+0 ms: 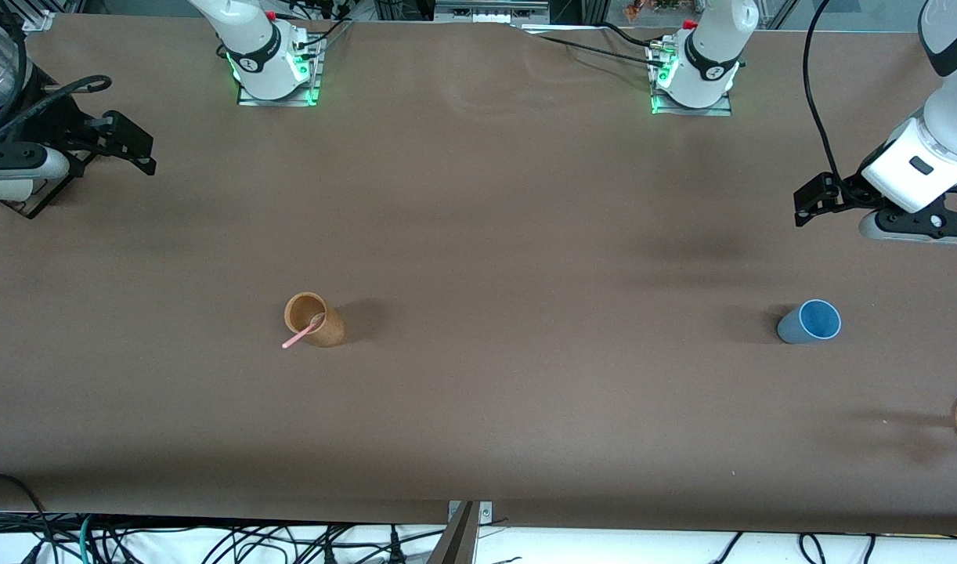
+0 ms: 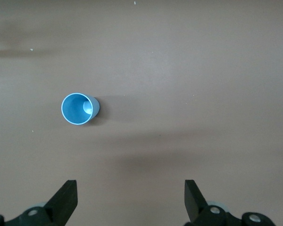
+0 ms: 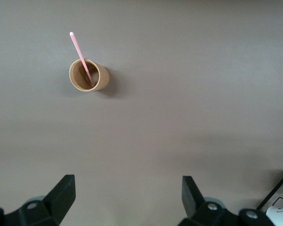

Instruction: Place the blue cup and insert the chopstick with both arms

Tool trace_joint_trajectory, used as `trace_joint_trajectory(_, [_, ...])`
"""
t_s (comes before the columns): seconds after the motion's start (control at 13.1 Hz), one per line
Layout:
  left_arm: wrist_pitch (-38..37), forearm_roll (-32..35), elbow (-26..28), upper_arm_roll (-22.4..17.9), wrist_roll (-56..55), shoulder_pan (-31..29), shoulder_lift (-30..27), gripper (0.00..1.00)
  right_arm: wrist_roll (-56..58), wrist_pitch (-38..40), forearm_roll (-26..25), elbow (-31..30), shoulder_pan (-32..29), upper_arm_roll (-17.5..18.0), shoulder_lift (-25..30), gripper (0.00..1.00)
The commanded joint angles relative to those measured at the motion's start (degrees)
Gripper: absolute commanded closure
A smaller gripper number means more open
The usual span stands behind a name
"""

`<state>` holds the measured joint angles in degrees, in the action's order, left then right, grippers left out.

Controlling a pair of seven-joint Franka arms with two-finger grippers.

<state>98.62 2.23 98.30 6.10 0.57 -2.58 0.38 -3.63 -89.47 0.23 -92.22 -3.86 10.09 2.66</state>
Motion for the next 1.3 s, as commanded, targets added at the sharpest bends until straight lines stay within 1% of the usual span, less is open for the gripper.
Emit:
trace_joint_trajectory(0.0, [-1.1,0.3,-0.8,0.7,0.3,-0.3,0.1,0.00,0.4,-0.5,-0.6,-0.1,0.0,0.5,0.5,0.00])
trace_joint_trajectory(0.46, [-1.2,-0.2,-0.8,0.7,0.3,-0.4,0.1,0.00,0.6,-0.5,-0.2,0.8,-0.4,0.2,-0.1,0.00])
trace_joint_trajectory(0.61, [-1.2,-1.3,-0.8,0.6,0.3,-0.6,0.1,0.00,0.3,-1.1,-0.1,0.8,-0.5,-1.0,-0.2,0.00])
trace_joint_trajectory(0.99, [-2.5,-1.3,-0.8,0.2,0.5,-1.3,0.1,0.00,0.5,-1.2,-0.3,1.0,-0.4,-1.0,0.2,0.00])
trace_joint_trajectory(1.22, [-2.5,-1.3,-0.9,0.6,0.4,-1.3,0.2,0.00,0.7,-1.0,0.0,2.1,-0.4,-1.0,0.2,0.00])
